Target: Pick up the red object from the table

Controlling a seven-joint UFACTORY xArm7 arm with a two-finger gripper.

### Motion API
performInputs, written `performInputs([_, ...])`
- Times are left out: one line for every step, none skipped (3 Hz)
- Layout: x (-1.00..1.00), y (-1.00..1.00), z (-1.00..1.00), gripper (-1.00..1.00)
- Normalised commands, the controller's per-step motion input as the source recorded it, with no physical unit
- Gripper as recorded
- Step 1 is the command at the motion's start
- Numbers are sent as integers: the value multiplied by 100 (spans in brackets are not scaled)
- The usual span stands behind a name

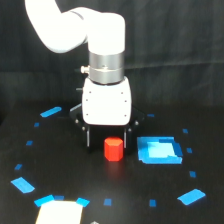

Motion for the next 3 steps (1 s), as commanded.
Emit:
performInputs([-4, -6, -55, -100])
performInputs([6, 5, -27, -96])
performInputs([19, 17, -33, -100])
